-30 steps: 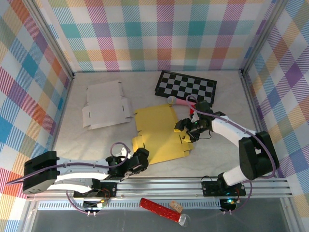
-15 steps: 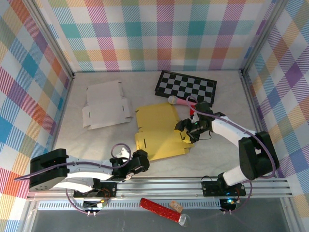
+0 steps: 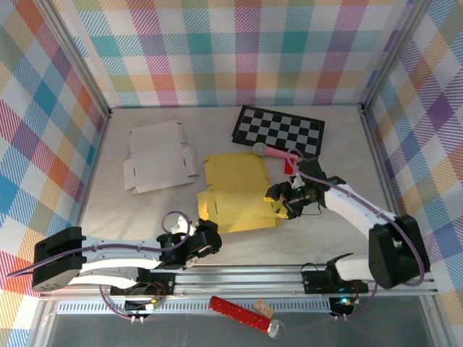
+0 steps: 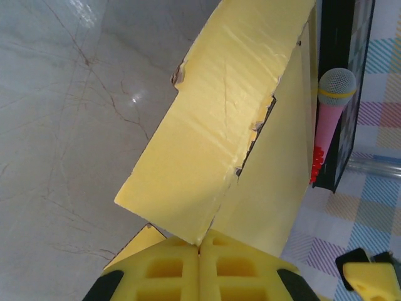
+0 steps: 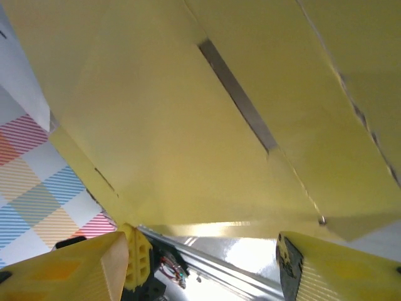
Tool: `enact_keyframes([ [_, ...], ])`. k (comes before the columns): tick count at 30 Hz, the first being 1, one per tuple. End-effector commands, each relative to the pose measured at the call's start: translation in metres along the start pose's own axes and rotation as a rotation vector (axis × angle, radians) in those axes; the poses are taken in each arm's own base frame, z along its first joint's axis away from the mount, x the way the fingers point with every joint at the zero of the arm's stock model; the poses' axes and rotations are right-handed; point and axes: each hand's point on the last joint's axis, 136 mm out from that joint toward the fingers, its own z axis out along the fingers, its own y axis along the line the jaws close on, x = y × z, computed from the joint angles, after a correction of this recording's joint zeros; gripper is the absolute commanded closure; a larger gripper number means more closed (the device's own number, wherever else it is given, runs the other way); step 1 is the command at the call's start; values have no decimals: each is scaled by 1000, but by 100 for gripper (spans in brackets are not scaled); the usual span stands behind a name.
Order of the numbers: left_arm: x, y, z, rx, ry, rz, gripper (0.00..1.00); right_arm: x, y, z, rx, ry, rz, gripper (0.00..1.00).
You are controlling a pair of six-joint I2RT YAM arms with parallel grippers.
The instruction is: Fold the paper box
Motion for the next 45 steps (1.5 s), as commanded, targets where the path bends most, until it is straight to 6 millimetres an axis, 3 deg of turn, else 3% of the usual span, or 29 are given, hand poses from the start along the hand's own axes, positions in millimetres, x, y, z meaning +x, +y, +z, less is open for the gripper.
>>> enact_keyframes([
  [1,-2,-17,-6,43,-22,-206,100,21,11,-5,-60,14,63,36],
  [4,1,-25,-7,64,-13,-213,100,39,13,1,-82,0,80,34],
  [8,6,-33,-8,80,5,-207,100,42,14,5,-185,-111,119,28],
  [14,14,-37,-7,76,36,-196,100,48,-7,17,-214,-154,210,21],
  [24,27,-46,-7,87,85,-209,100,38,24,33,-308,-223,147,22],
  [33,29,-53,-10,94,95,-202,100,33,42,20,-345,-266,144,36],
  [45,29,-65,-13,114,95,-192,100,35,54,-1,-344,-291,169,64],
])
